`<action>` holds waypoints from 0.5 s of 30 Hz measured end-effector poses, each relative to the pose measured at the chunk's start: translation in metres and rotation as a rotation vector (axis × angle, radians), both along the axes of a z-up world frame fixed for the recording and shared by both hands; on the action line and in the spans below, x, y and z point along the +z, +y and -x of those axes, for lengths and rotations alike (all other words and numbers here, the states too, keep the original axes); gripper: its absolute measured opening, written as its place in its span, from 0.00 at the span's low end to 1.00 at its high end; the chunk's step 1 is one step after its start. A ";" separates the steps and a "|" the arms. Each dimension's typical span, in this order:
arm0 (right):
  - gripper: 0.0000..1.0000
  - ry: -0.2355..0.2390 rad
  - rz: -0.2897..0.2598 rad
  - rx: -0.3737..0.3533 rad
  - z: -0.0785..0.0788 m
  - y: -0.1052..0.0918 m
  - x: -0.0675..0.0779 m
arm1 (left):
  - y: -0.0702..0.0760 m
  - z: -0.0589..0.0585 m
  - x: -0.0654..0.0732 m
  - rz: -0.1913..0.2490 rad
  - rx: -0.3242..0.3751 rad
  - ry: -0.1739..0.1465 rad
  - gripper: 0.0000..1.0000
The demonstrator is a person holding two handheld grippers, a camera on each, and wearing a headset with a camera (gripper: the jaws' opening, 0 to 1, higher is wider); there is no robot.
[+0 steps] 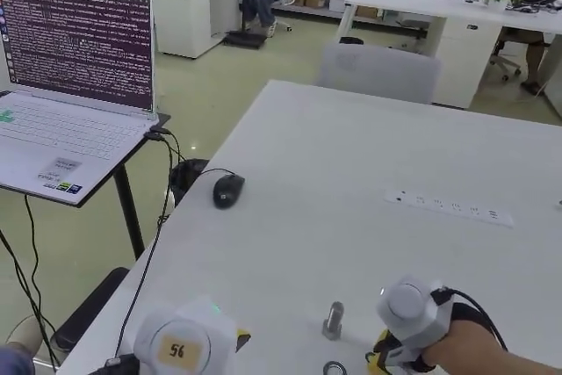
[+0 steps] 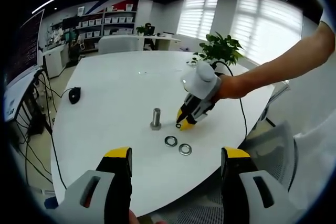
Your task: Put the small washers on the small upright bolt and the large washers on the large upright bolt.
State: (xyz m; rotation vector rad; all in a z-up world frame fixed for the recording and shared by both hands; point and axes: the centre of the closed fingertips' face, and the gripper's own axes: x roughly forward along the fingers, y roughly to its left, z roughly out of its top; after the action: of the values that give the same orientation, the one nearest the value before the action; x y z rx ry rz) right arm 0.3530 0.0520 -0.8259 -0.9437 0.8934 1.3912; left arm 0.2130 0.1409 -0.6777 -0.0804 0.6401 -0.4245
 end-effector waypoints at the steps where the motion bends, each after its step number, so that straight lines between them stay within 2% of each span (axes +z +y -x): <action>1: 0.17 -0.002 0.004 0.007 0.000 0.000 0.000 | 0.000 0.000 0.000 -0.001 0.000 0.001 0.69; 3: 0.15 -0.010 0.020 0.044 0.001 0.000 0.000 | 0.000 0.000 0.000 -0.001 0.001 0.000 0.69; 6: 0.15 -0.012 0.034 0.050 0.000 0.001 -0.001 | 0.000 -0.001 0.000 -0.001 0.001 -0.001 0.69; 15: 0.14 0.006 0.008 -0.019 0.002 -0.003 -0.001 | 0.003 0.001 -0.001 -0.001 0.011 0.002 0.69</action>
State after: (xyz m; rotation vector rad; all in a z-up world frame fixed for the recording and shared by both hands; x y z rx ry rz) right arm 0.3512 0.0487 -0.8266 -0.9355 0.9113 1.3763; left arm 0.2122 0.1437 -0.6783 -0.0829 0.6412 -0.4138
